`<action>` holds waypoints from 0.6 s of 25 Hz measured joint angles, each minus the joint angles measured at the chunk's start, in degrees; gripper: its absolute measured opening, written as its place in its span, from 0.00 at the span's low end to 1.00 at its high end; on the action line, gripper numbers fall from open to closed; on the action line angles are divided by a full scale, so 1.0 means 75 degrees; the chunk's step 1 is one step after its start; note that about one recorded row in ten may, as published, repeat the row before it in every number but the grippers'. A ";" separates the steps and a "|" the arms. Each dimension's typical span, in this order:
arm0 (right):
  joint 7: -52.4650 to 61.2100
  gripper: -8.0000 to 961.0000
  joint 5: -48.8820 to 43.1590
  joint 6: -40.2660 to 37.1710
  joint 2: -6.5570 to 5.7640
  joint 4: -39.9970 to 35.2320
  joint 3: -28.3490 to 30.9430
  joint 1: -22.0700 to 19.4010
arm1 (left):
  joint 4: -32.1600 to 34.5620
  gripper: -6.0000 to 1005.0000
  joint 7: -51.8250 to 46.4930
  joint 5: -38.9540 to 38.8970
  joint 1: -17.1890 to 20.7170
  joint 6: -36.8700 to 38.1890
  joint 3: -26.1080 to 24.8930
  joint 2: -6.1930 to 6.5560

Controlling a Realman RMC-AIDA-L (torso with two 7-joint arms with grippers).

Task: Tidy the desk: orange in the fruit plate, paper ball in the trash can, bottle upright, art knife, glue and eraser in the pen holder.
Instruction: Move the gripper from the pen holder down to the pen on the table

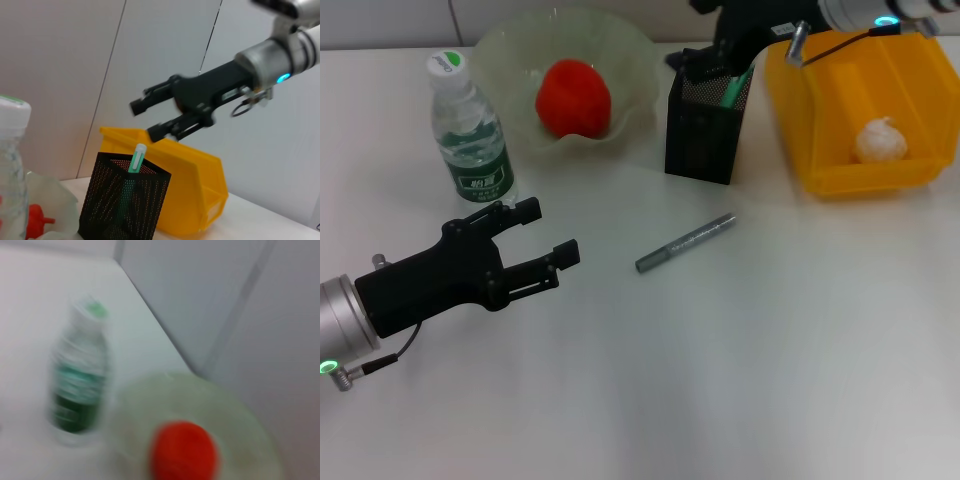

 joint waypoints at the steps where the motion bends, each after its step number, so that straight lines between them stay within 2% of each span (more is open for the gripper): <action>1: -0.0277 0.72 0.0353 -0.0467 -0.0027 -0.0200 0.0055 -0.0106 | 0.0000 0.86 0.0000 0.0001 0.0001 0.0002 0.0000 0.0001; 4: -0.0838 0.73 0.0678 -0.2009 -0.0079 -0.0552 0.0209 -0.0219 | 0.0001 0.86 0.0000 0.0000 0.0010 0.0004 0.0000 -0.0006; 8: -0.0951 0.73 -0.0168 -0.3076 -0.0069 -0.0530 0.0183 -0.0054 | -0.0004 0.86 0.0000 0.0000 0.0025 0.0020 0.0000 -0.0012; 11: -0.1120 0.73 -0.0807 -0.3128 -0.0033 0.0045 0.0203 0.0214 | -0.0046 0.86 0.0029 0.0000 0.0026 0.0020 0.0000 -0.0020; 15: -0.1533 0.72 -0.1093 -0.2638 -0.0053 0.1474 0.0257 0.0749 | -0.0058 0.86 0.0078 0.0000 0.0034 0.0001 0.0000 -0.0034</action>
